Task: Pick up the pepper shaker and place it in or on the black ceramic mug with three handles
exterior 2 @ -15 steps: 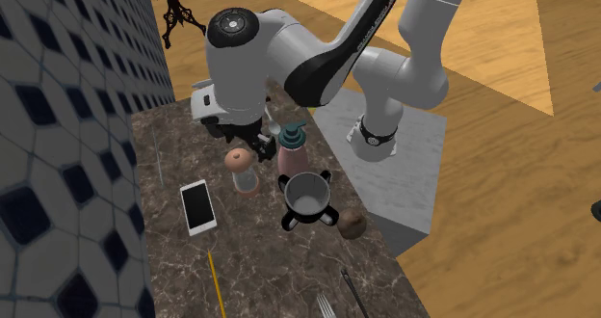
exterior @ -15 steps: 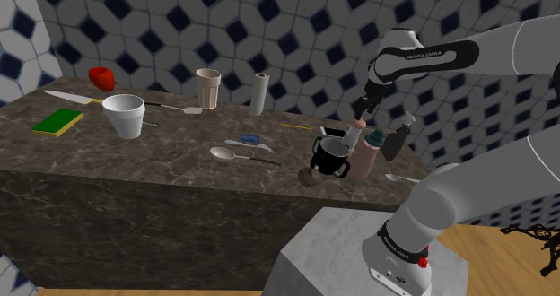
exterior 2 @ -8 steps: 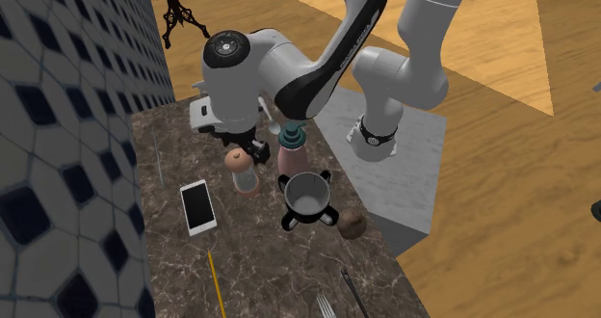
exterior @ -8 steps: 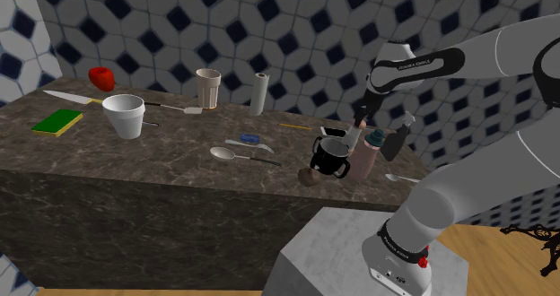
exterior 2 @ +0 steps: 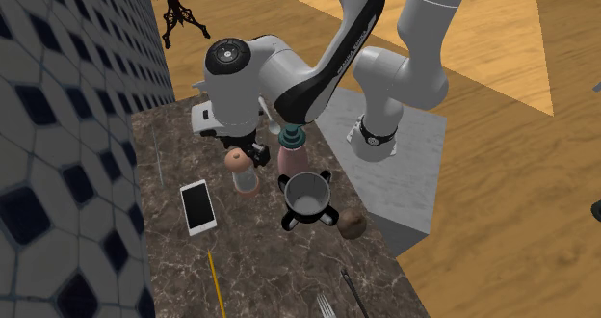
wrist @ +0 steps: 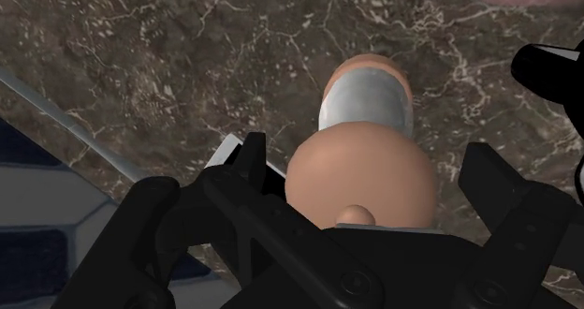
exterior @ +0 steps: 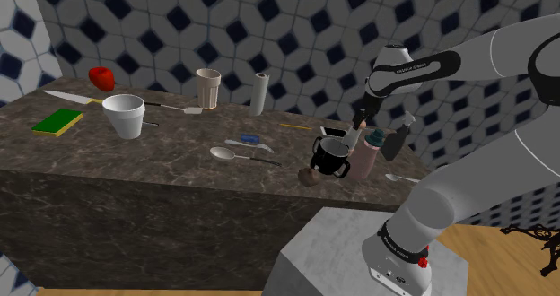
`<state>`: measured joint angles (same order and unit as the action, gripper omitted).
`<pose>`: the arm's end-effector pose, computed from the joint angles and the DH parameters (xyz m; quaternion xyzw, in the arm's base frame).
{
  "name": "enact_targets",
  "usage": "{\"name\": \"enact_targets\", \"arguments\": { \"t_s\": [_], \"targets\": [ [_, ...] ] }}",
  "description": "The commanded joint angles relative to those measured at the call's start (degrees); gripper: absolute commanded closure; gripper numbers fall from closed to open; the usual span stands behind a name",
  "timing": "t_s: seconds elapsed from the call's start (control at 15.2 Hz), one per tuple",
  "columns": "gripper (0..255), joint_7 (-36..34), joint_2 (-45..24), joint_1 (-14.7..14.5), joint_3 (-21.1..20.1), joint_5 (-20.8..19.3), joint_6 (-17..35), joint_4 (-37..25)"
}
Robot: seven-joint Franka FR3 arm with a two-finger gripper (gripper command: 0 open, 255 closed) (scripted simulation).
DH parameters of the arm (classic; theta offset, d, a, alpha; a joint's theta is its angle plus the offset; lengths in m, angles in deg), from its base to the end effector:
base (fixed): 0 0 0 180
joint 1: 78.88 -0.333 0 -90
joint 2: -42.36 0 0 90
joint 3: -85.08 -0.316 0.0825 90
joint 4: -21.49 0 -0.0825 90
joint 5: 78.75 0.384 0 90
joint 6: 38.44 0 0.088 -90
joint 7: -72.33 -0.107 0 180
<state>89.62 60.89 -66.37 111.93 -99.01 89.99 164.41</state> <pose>0.3342 -0.2868 0.3945 0.9944 -0.0762 -0.0088 0.0729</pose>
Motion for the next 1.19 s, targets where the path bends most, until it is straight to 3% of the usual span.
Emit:
{"name": "enact_targets", "arguments": {
  "t_s": [0.0, 0.07, 0.66, 1.12],
  "targets": [
    [0, 0.0, 0.0, 0.0, 0.0, 0.0, 0.0, 0.0],
    [255, 0.0, 0.0, 0.0, 0.0, 0.0, 0.0, 0.0],
    [255, 0.0, -0.01, 0.0, 0.01, 0.0, 0.01, 0.0],
    [255, 0.47, 2.84, -0.06, -1.09, 0.37, -6.04, -3.27]
  ]
}}
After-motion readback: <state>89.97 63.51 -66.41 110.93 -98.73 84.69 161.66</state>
